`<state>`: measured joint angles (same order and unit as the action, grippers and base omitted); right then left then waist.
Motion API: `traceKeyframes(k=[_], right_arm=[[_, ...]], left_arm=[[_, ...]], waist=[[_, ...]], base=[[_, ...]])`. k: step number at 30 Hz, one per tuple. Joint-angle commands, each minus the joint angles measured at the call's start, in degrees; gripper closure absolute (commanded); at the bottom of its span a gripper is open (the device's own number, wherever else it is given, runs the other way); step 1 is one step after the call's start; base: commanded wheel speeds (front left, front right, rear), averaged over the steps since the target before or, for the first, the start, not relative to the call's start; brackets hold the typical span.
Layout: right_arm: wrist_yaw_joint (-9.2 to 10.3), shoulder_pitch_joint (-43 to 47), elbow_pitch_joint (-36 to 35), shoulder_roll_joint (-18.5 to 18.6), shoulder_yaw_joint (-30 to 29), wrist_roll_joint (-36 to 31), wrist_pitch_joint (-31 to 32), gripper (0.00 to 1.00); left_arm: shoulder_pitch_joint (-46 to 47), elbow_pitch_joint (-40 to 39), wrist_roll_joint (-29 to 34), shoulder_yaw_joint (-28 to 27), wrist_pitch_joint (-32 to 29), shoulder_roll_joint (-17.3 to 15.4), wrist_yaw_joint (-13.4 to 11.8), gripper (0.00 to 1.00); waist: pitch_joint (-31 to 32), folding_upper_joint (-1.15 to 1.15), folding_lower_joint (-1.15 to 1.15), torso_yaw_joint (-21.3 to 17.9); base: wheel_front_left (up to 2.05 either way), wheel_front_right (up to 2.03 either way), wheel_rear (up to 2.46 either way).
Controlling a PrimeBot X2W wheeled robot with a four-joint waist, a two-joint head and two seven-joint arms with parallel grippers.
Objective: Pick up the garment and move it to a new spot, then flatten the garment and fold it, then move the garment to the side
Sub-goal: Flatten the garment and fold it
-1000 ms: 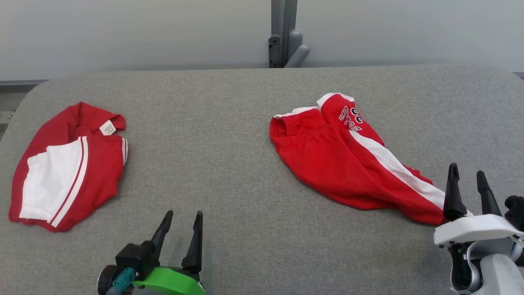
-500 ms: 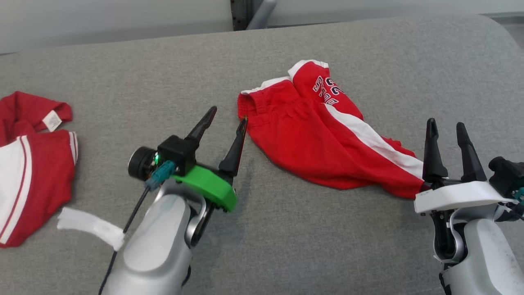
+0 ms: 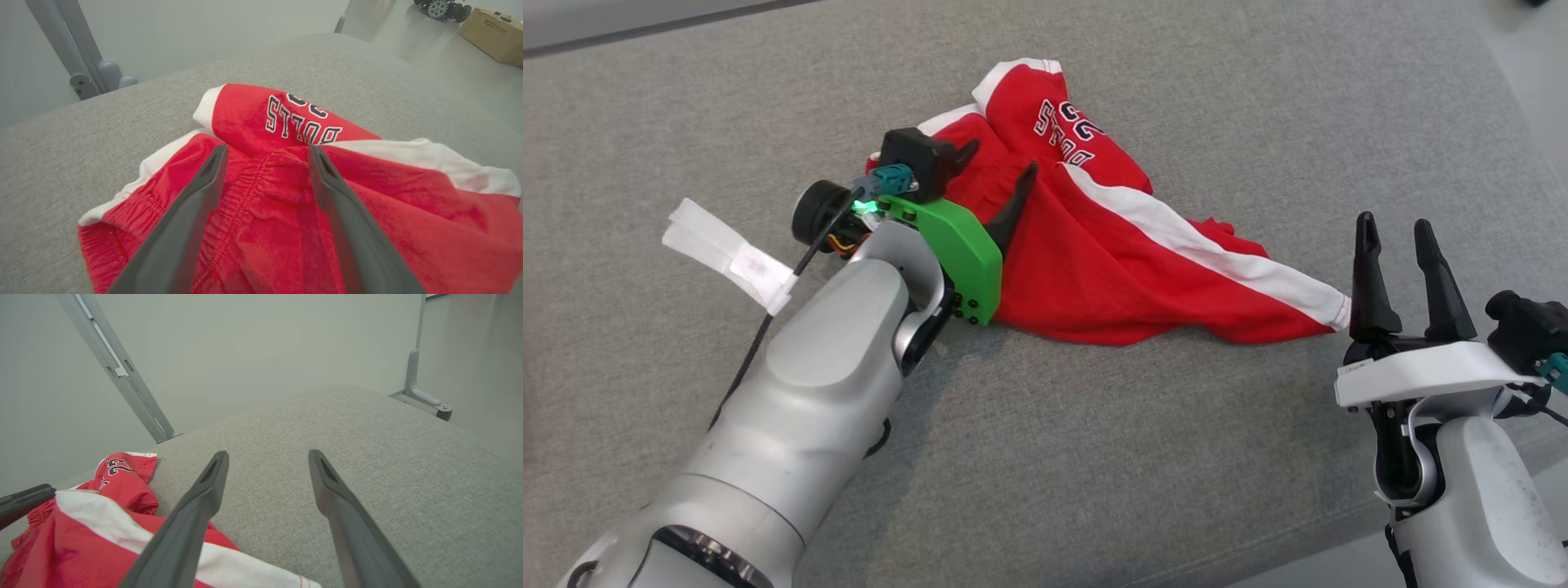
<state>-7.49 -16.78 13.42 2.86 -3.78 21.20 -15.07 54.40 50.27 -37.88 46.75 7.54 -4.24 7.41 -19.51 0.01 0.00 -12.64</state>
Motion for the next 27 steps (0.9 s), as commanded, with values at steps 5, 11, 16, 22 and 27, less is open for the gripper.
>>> traceKeyframes(k=[5,11,16,22,27], right_arm=[[0.00,-1.05,-0.52,0.13,0.38,1.05,-0.16,0.00],[0.00,-1.40,-0.58,0.12,0.20,0.75,-0.15,0.00],[0.00,-1.19,-0.58,0.13,0.17,0.28,-0.15,0.00],[0.00,-0.56,-0.17,0.14,0.31,-0.17,-0.15,0.00],[0.00,0.81,0.47,0.15,-0.73,-1.04,-0.15,0.00]], left_arm=[[3.72,4.10,-5.11,3.72,-2.96,-2.13,0.13,0.00],[4.72,4.24,-9.80,8.34,-3.94,-3.42,0.13,0.00],[4.50,3.17,-12.56,12.46,-2.79,-3.58,0.13,0.82],[4.78,1.71,-15.35,16.94,0.88,-3.87,0.13,1.00],[5.02,0.48,-16.59,18.57,6.43,-3.37,0.13,1.00]], waist=[[-3.95,-0.01,0.00,-4.20],[-4.01,-0.01,0.00,-3.71],[-3.40,-0.01,0.00,-2.52],[-2.16,-0.01,0.00,-0.78],[0.30,-0.01,0.00,2.35]], base=[[0.00,0.00,0.00],[0.00,0.00,0.00],[0.00,0.00,0.00],[0.00,0.00,0.00],[0.00,0.00,0.00]])
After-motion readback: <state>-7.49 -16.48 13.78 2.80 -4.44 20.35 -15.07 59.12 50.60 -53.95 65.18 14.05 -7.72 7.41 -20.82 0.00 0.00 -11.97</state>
